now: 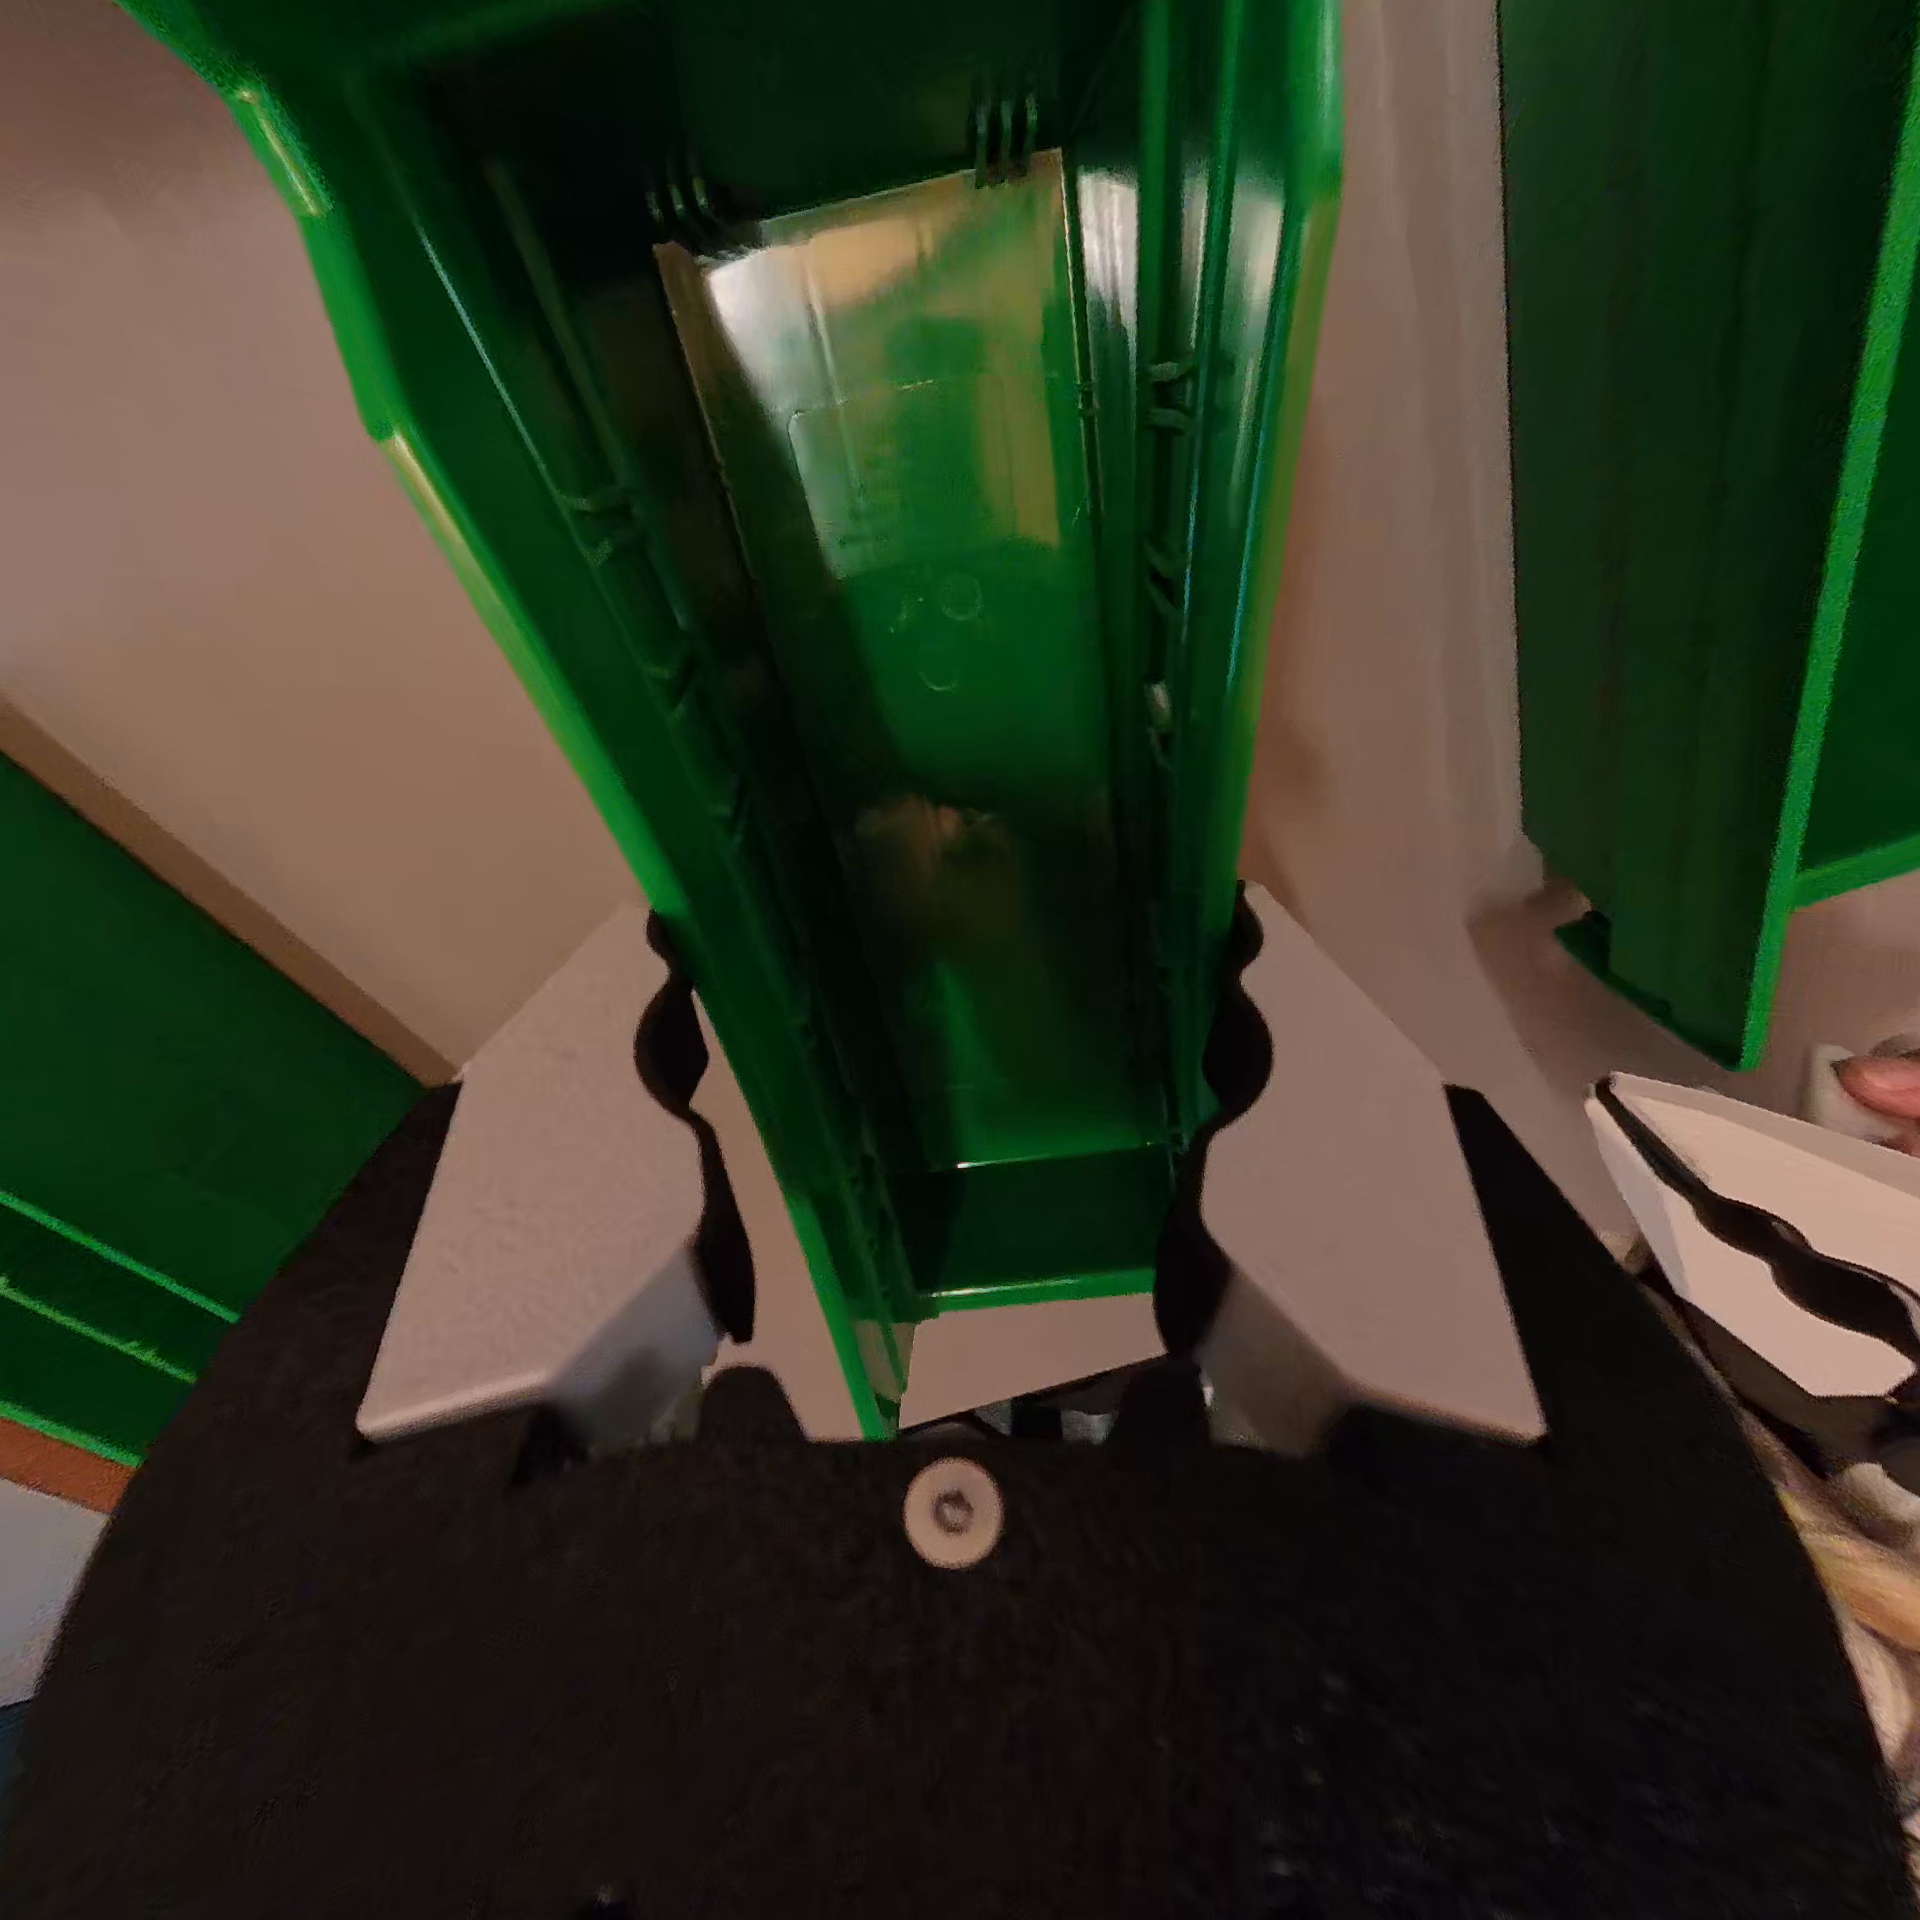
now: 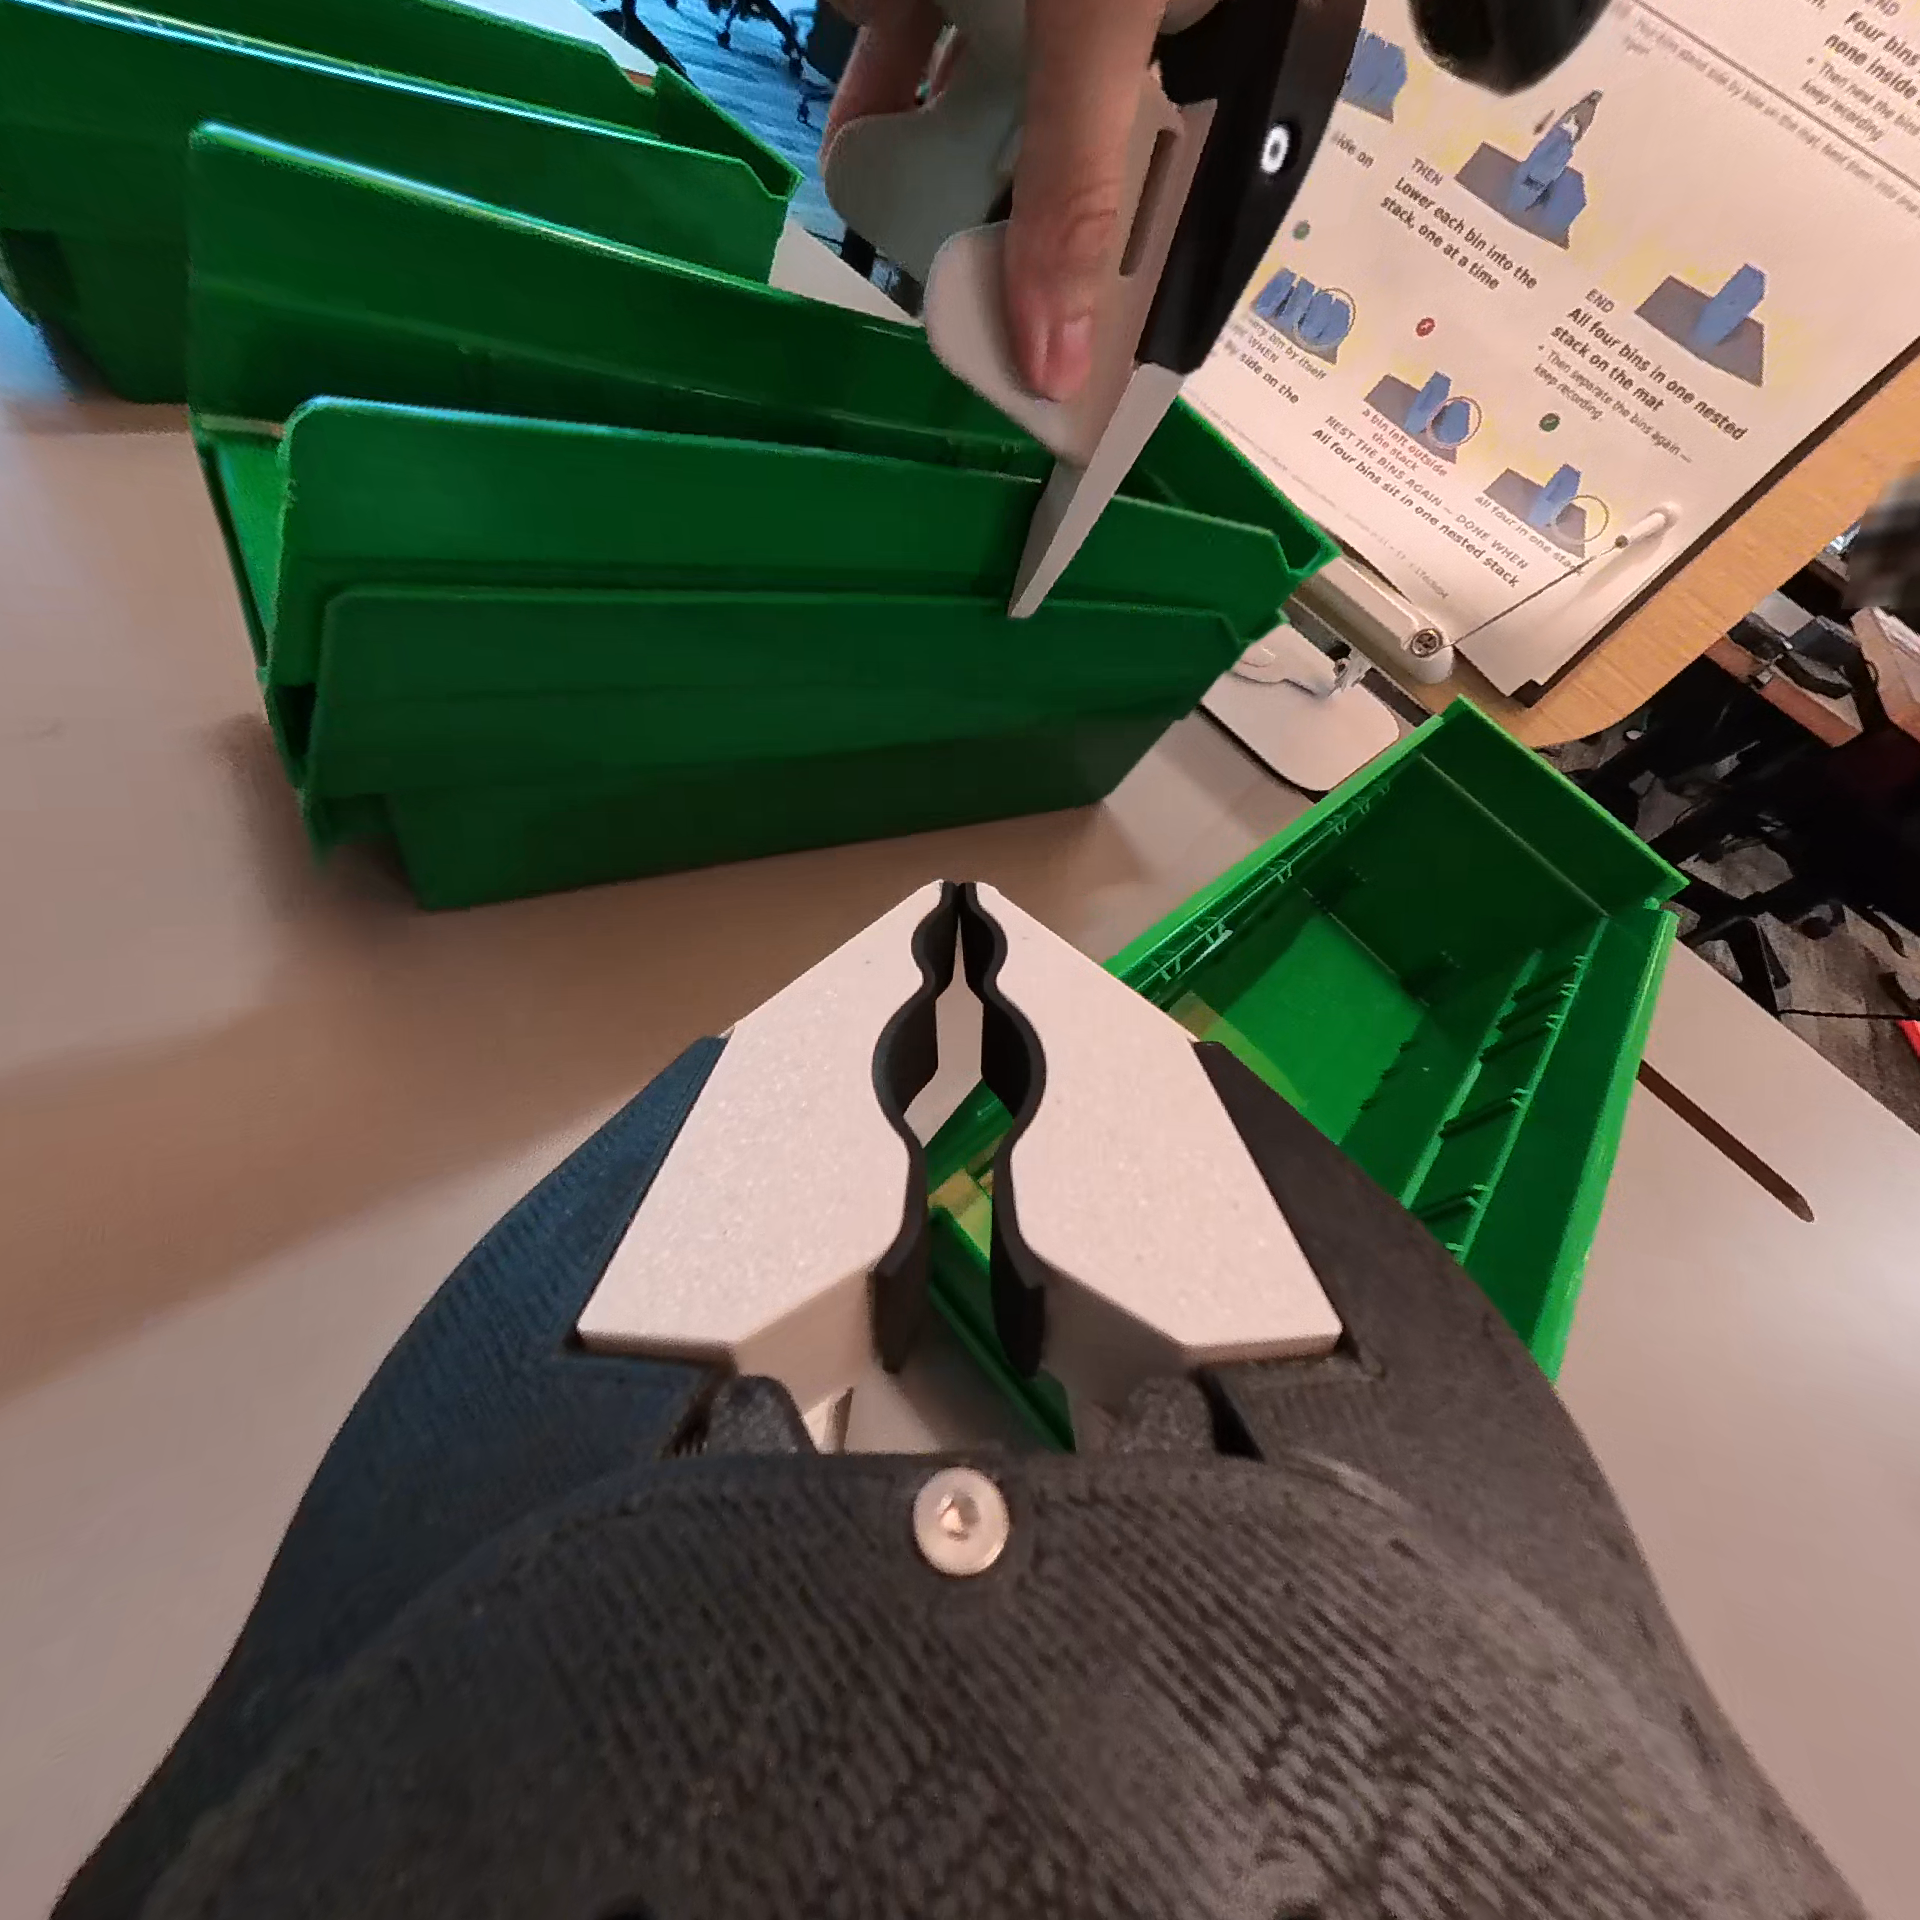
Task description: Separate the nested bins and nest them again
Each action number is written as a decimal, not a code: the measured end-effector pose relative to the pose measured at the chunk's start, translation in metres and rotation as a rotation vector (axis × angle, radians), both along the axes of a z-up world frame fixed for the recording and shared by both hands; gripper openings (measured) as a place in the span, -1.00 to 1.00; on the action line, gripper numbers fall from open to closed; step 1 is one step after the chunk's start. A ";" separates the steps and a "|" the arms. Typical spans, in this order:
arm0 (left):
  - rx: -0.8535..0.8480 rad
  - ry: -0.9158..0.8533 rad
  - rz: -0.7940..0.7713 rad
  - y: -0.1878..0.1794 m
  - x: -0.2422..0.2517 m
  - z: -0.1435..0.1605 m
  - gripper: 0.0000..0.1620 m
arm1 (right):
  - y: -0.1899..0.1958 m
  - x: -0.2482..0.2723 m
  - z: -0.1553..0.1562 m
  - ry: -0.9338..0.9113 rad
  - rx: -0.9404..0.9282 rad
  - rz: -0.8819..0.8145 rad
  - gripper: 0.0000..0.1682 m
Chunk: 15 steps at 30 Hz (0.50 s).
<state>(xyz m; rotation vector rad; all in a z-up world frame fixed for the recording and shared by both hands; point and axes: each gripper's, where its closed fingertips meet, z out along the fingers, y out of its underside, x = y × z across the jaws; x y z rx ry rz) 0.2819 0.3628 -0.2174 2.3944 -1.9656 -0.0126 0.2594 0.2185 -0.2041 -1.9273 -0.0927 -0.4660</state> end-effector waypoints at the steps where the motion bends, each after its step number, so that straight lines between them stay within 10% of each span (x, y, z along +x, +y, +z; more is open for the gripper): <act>1: -0.011 -0.002 0.016 0.000 -0.001 0.001 0.21 | 0.000 0.000 0.000 0.000 0.000 0.000 -1.00; 15: -0.096 0.012 0.021 -0.012 -0.010 0.011 0.25 | 0.001 -0.003 0.000 -0.012 -0.009 0.005 -1.00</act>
